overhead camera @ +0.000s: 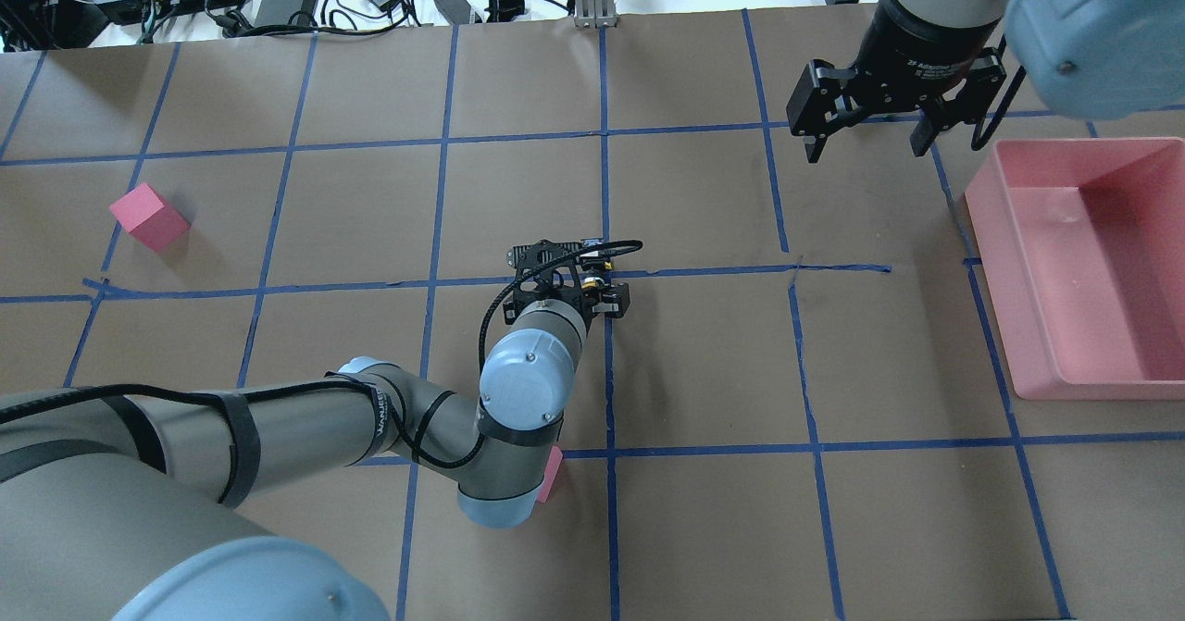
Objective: Align button upright
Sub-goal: 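Reach the left gripper to the lying button and grasp its yellow cap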
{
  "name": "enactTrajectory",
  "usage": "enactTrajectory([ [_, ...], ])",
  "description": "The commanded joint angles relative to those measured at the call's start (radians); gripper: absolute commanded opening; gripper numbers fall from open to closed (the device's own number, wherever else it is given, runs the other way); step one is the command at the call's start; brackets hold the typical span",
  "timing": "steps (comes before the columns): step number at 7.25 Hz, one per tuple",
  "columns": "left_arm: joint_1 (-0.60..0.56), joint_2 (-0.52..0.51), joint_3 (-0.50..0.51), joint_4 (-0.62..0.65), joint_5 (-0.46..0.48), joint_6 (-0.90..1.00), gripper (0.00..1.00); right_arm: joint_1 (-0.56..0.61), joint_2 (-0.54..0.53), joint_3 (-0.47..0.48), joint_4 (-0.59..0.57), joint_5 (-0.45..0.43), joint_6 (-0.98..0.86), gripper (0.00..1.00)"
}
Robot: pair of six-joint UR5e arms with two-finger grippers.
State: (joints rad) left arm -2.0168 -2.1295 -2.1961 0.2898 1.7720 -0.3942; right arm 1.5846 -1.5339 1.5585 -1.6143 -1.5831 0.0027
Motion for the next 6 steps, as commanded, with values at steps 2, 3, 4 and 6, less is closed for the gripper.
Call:
enactTrajectory([
  [2,-0.031,-0.052,0.036,0.009,0.037,0.021,0.78,0.0,0.0,0.0,-0.001,0.0,-0.001,1.0],
  [3,-0.034,-0.055,0.041,0.009,0.037,0.021,0.78,0.0,0.0,0.002,-0.001,0.0,0.0,1.0],
  [4,-0.034,-0.05,0.059,0.008,0.037,0.023,0.78,0.0,0.0,0.0,-0.001,0.0,0.0,1.0],
  [6,-0.034,-0.015,0.07,-0.006,0.043,0.024,0.81,0.0,0.0,0.002,0.001,0.0,0.0,1.0],
])
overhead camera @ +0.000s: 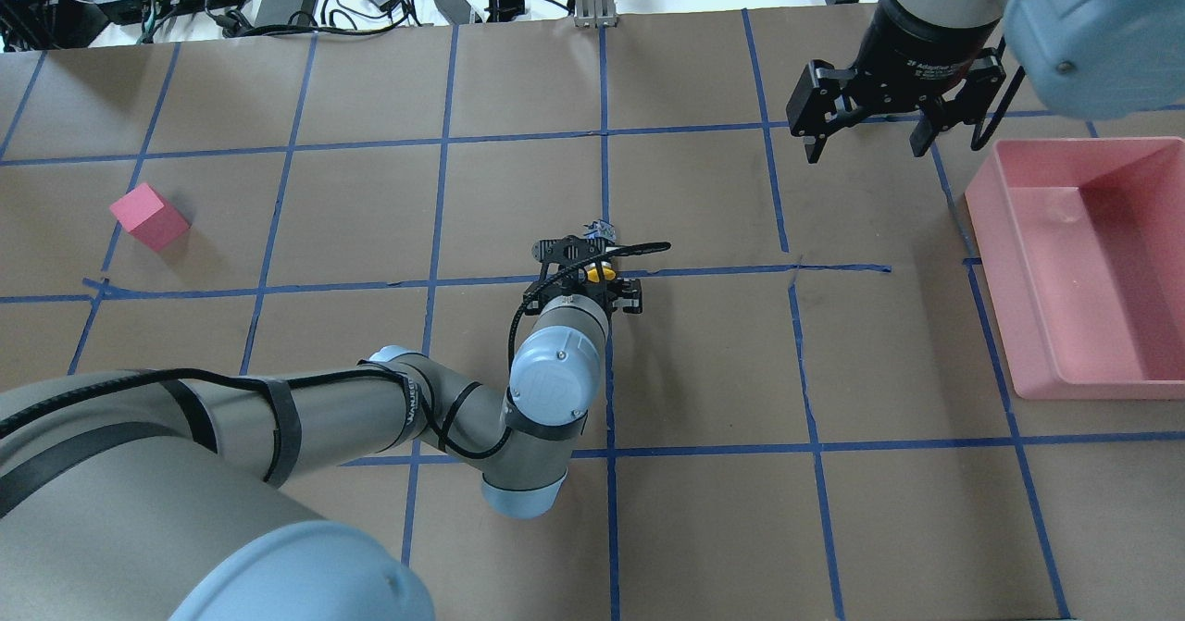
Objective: Align button upright
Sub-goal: 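Hold the button with the left gripper and rotate it cap-down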
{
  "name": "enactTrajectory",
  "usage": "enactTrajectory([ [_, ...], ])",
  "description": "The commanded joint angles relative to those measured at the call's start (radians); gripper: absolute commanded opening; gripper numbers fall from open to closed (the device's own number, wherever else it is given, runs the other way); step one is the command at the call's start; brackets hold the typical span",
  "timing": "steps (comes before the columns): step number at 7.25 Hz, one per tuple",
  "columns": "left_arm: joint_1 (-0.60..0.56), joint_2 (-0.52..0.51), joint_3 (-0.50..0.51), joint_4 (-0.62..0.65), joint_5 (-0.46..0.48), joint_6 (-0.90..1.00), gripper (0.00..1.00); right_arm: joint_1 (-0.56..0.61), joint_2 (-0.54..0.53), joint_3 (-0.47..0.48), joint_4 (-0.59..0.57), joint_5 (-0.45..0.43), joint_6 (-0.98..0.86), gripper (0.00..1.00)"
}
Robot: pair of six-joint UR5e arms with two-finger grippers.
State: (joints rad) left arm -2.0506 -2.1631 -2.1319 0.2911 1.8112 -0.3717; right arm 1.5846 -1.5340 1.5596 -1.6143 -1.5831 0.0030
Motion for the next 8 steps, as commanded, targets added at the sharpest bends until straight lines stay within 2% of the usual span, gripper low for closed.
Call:
enactTrajectory([
  [1,0.0,0.034,0.003,-0.01,0.002,-0.003,0.82,0.0,0.0,-0.001,-0.001,0.0,0.0,1.0],
  [5,0.0,-0.029,0.058,-0.013,-0.003,-0.009,0.79,0.0,0.0,-0.001,-0.001,0.0,0.0,1.0],
  [8,0.001,-0.046,0.055,-0.012,-0.004,-0.004,0.76,0.0,0.0,0.0,0.001,0.0,0.0,1.0],
])
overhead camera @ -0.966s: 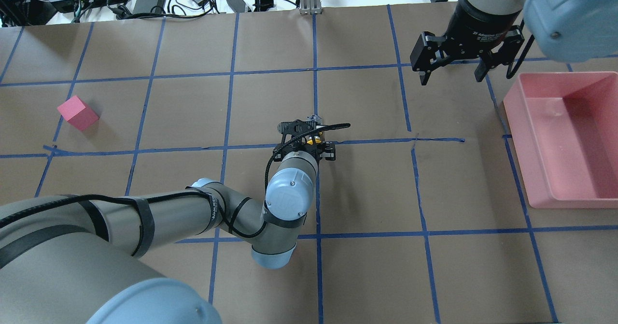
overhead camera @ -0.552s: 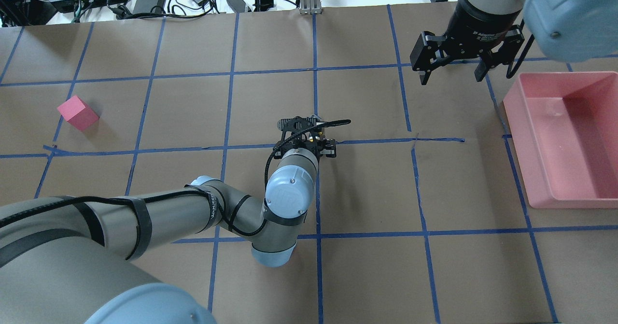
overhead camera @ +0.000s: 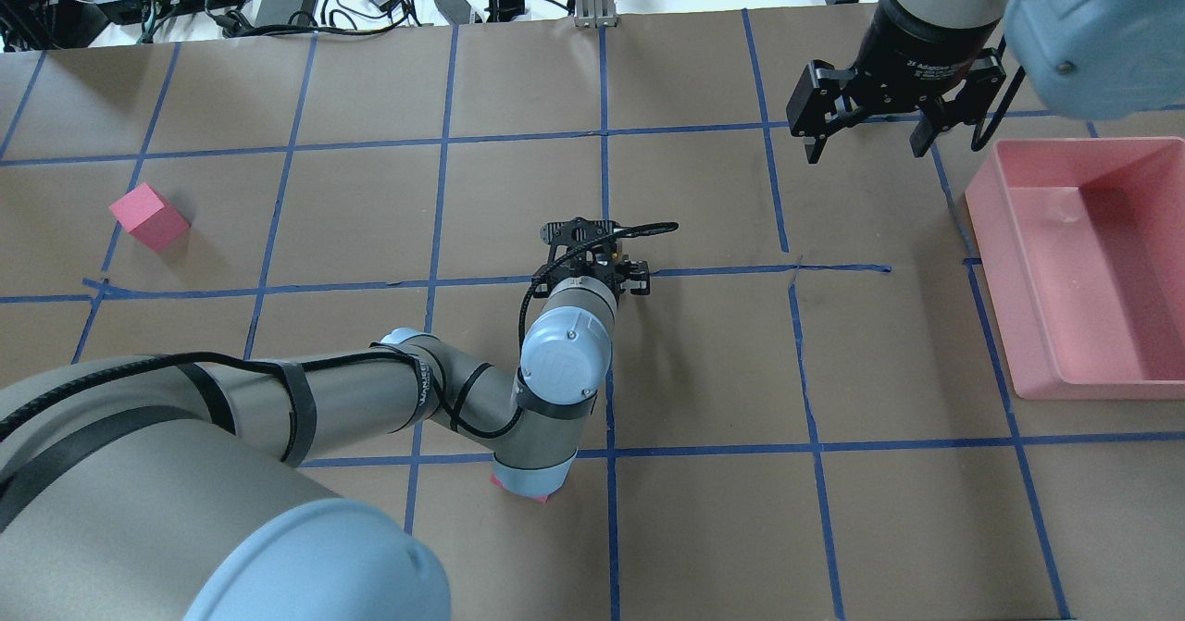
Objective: Align button upright
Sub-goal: 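Hold the button with the left gripper and rotate it cap-down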
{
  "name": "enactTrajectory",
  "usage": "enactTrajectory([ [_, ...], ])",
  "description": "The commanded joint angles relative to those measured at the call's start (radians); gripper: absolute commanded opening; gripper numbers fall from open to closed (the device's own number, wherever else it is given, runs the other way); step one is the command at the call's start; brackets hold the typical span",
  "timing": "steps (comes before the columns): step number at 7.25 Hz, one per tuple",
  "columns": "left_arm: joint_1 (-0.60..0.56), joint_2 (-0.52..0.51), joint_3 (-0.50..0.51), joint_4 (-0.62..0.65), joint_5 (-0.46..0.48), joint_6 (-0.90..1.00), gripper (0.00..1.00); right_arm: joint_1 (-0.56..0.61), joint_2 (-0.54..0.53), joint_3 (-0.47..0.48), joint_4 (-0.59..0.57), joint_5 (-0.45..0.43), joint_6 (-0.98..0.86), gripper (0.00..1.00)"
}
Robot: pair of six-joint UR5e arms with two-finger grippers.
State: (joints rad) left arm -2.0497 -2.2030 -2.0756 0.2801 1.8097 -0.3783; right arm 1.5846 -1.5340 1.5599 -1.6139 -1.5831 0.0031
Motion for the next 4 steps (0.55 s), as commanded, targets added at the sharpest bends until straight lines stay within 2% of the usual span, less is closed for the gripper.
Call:
enactTrajectory([
  [1,-0.001,-0.004,0.0,-0.001,-0.004,0.002,0.75,0.0,0.0,0.0,-0.001,0.0,0.0,1.0],
  [2,0.0,-0.004,0.003,-0.002,-0.003,0.002,0.54,0.0,0.0,0.0,-0.001,0.0,0.0,1.0],
  [4,0.0,-0.004,0.002,-0.002,-0.003,0.004,0.26,0.0,0.0,0.0,-0.001,0.0,0.0,1.0],
])
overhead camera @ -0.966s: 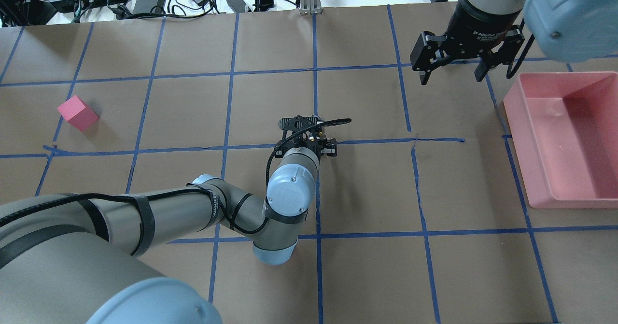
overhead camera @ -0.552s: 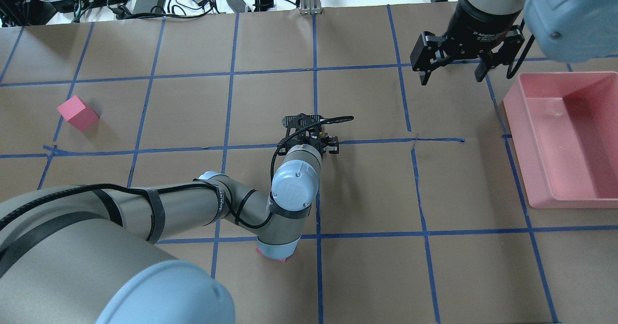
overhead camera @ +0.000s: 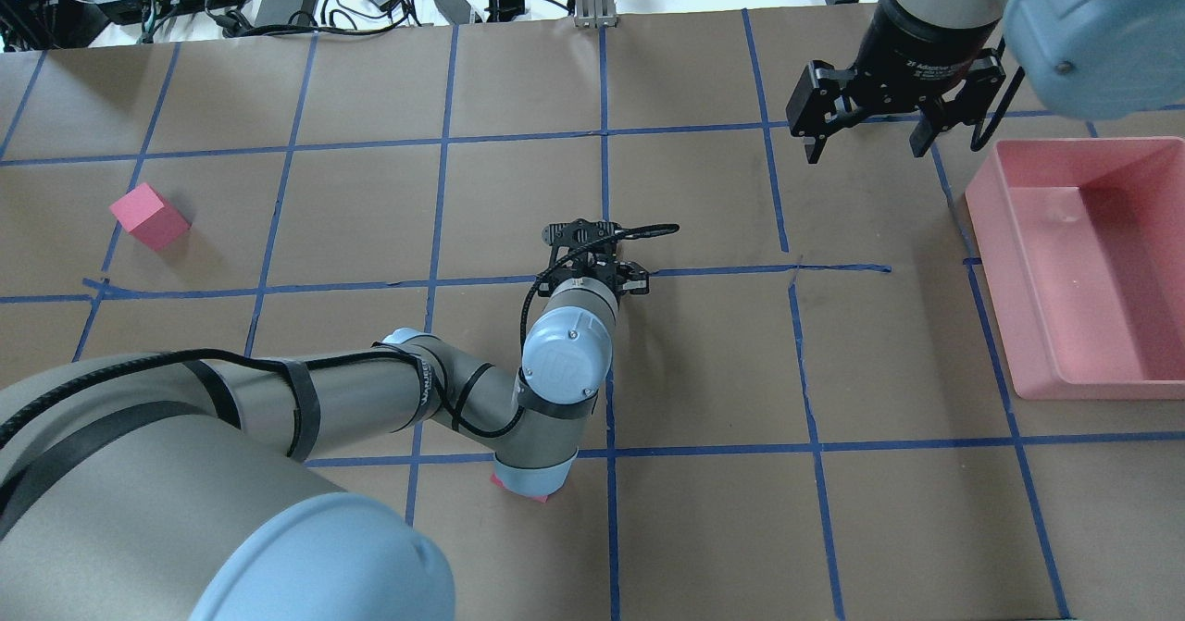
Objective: Align button upright
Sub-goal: 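Hold the button with the left gripper and rotate it cap-down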
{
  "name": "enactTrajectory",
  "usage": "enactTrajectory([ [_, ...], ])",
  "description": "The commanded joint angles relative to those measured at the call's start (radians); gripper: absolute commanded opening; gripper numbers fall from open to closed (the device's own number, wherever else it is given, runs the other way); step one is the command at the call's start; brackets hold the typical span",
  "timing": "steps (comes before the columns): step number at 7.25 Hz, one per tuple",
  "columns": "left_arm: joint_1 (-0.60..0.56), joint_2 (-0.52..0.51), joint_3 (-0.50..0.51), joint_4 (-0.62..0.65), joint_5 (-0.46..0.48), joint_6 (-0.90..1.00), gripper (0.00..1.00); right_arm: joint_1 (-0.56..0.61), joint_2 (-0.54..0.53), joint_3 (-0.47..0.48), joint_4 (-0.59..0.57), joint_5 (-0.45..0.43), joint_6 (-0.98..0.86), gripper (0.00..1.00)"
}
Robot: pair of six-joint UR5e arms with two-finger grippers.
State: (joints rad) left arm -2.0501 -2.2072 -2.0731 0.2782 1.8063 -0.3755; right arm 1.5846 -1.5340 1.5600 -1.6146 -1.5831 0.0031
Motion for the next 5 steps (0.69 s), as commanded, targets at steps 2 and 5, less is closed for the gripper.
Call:
enactTrajectory([
  [2,-0.001,0.03,0.011,-0.057,0.004,0.006,0.08,0.0,0.0,0.0,0.001,0.0,-0.002,1.0],
  [5,0.044,0.173,0.142,-0.462,-0.031,-0.045,0.0,0.0,0.0,0.0,0.001,0.0,0.0,1.0],
])
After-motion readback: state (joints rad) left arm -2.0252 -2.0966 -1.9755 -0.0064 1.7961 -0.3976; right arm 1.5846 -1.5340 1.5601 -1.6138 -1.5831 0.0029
